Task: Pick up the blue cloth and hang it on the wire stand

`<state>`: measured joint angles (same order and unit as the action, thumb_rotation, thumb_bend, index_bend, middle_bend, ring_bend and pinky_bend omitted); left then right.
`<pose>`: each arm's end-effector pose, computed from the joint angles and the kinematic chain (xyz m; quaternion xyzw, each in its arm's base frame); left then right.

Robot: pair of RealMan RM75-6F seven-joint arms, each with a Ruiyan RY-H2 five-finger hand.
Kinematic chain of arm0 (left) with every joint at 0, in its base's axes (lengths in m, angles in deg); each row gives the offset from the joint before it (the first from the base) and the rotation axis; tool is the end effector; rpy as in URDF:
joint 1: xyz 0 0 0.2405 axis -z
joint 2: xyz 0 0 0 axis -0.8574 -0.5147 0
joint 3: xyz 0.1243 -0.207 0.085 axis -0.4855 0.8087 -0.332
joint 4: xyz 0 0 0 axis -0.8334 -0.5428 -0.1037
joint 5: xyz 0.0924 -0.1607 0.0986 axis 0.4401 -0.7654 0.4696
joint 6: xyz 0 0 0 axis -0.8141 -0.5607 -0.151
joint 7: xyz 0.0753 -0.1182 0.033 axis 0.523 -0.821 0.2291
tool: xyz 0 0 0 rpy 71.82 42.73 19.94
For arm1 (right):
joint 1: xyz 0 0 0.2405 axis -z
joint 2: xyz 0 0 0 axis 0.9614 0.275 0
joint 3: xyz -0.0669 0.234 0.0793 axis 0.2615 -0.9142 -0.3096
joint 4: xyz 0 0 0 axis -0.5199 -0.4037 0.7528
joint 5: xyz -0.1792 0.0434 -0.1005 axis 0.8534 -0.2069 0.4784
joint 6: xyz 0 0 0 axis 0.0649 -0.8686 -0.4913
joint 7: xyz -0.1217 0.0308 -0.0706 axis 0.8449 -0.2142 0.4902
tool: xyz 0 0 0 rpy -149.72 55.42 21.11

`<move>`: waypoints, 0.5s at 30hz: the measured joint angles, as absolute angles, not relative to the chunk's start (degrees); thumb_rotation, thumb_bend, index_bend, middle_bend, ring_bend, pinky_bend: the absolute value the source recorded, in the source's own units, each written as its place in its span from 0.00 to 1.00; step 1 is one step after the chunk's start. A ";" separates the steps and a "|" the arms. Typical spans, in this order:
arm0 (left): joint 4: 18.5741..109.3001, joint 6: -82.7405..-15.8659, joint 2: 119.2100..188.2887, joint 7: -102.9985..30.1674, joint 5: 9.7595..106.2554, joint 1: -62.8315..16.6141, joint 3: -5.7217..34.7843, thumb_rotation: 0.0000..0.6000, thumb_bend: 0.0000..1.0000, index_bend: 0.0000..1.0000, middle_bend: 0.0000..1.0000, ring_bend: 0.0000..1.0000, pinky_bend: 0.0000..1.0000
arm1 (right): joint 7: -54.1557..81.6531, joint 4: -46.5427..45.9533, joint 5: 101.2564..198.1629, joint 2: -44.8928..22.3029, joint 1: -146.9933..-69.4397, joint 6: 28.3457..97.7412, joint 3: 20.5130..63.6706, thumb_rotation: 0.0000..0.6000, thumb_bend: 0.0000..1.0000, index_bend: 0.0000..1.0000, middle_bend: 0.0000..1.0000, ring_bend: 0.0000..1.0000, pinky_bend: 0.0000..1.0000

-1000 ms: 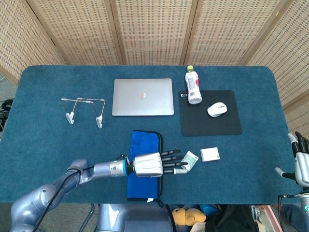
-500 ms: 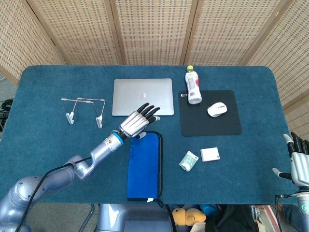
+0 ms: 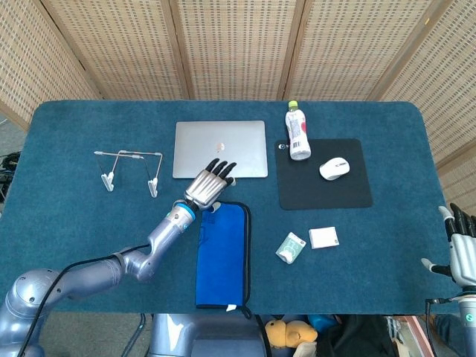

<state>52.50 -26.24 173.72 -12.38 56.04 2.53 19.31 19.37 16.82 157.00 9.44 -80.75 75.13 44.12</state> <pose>-0.0645 0.4063 -0.0866 -0.8205 -0.2739 -0.3210 0.3856 -0.3455 -0.2070 0.1785 0.5388 -0.4318 0.3104 0.6534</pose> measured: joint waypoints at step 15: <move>54.23 -27.83 174.26 -1.65 46.63 3.39 17.94 1.00 0.35 0.29 0.00 0.00 0.00 | 19.79 16.76 156.96 9.22 -80.87 74.97 44.32 1.00 0.00 0.00 0.00 0.00 0.00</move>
